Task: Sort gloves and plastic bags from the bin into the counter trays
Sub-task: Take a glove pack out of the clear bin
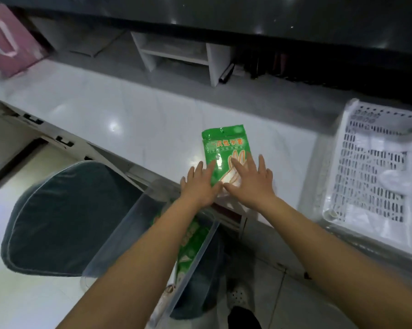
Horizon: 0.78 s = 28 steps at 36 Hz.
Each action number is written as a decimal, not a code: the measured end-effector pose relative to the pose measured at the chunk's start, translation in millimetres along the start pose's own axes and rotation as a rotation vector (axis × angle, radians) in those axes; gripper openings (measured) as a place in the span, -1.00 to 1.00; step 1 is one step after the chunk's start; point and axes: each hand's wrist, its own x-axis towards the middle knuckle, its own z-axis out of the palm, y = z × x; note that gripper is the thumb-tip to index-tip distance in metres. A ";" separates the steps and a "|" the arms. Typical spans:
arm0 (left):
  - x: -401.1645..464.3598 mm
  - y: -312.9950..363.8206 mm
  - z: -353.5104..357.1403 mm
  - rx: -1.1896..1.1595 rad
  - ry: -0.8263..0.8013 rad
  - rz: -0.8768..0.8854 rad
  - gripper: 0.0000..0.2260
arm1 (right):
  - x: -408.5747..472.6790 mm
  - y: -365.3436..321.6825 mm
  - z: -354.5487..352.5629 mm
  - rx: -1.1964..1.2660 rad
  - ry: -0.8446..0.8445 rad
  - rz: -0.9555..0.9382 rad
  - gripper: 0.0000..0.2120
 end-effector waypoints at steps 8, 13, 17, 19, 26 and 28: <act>5.2 -20.4 15.1 0.145 -0.008 0.087 -0.43 | 1.2 16.0 26.8 -0.106 0.039 -0.055 -0.30; -2.8 -45.9 2.0 0.020 0.017 0.070 -0.38 | -7.1 -7.3 5.6 -0.201 0.033 -0.077 -0.25; -38.3 -106.5 -6.8 -0.173 0.253 -0.012 -0.36 | -37.9 -48.4 -8.7 -0.001 0.144 -0.279 -0.33; -59.4 -145.3 0.9 -0.228 0.324 -0.163 -0.33 | -60.1 -66.4 1.7 0.058 0.127 -0.368 -0.36; -81.0 -235.6 98.3 -0.605 -0.003 -0.584 -0.21 | -110.6 -70.6 121.3 -0.290 -0.335 -0.461 -0.34; -69.9 -248.0 126.7 -0.679 -0.088 -0.621 -0.25 | -114.2 -57.7 155.7 -0.369 -0.504 -0.375 -0.31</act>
